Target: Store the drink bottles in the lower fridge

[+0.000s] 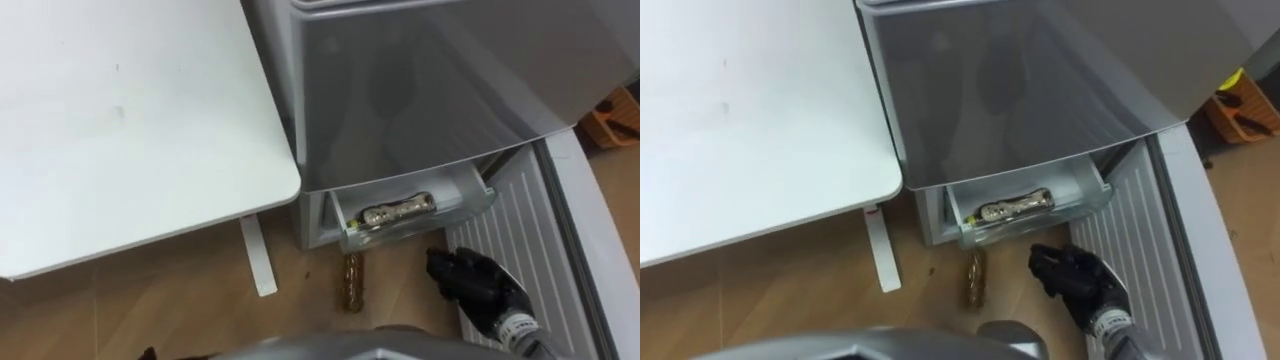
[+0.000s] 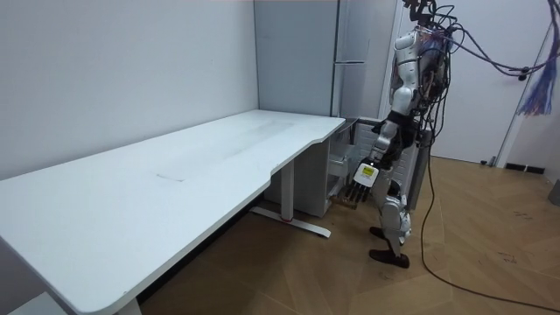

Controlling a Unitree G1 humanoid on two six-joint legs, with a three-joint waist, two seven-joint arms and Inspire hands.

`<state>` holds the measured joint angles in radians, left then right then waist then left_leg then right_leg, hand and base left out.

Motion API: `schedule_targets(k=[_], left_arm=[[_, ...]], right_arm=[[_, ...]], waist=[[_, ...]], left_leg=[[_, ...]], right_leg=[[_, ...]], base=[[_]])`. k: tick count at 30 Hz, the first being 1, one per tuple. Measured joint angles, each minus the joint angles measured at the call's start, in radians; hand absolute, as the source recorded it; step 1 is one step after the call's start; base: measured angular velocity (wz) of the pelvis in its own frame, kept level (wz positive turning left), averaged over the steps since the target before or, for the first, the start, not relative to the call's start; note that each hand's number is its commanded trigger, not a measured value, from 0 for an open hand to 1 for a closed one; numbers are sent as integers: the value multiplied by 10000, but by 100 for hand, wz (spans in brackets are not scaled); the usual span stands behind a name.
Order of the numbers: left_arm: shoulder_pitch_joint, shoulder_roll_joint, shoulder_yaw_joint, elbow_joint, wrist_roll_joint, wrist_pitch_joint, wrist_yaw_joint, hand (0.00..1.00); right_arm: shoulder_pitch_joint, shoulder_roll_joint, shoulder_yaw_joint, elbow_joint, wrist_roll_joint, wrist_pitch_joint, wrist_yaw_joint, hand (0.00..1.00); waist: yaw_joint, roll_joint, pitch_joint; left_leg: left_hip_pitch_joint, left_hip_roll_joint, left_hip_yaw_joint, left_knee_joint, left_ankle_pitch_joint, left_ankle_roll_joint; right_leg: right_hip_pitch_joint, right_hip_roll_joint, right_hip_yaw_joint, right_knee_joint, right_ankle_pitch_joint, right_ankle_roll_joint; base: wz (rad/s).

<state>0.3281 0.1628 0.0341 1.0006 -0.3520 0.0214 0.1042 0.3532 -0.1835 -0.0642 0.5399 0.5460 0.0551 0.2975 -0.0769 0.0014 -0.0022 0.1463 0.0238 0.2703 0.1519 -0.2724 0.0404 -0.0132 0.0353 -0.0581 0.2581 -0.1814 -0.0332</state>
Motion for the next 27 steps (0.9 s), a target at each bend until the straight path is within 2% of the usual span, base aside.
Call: schedule_targets(k=[7,11,13,14,22,25,27], left_arm=[[17,-2,16,21,2,-188,5,0],[38,2,57,53,7,-239,-12,0],[73,2,113,71,27,-239,-47,0],[165,-1,217,47,91,-239,-100,0],[395,2,409,56,404,-179,-280,0],[397,0,389,121,393,-176,-304,0],[271,5,234,160,383,-124,-398,0]], right_arm=[[-421,100,-21,59,217,-144,-649,100],[-713,144,-67,375,438,-236,-885,100],[-853,144,-129,616,462,-248,-1024,7],[-974,155,-188,876,452,-295,-1063,0],[-1048,161,-219,2407,376,-348,-1128,0],[-1176,161,-171,3026,303,-401,-1125,0],[-1334,162,-2,3821,14,-441,-1134,0]], waist=[[66,-2,17],[247,11,29],[303,9,32],[313,6,32],[575,-35,44],[572,-15,35],[491,-31,37]], left_leg=[[134,11,-223,-18,-4,3],[162,13,-329,-14,-4,2],[148,11,-351,-2,-3,2],[147,10,-385,3,-3,2],[38,3,-679,34,-13,-1],[-8,-5,-712,49,-14,0],[-102,-21,-891,132,-13,0]], right_leg=[[405,-20,-251,-361,35,38],[484,-27,-272,-407,35,38],[485,-32,-286,-418,35,38],[488,-36,-296,-426,35,38],[485,-68,-551,-566,40,39],[508,-78,-589,-645,41,40],[627,-133,-824,-723,50,45]], base=[[12],[7],[4],[4],[10],[5],[24]])
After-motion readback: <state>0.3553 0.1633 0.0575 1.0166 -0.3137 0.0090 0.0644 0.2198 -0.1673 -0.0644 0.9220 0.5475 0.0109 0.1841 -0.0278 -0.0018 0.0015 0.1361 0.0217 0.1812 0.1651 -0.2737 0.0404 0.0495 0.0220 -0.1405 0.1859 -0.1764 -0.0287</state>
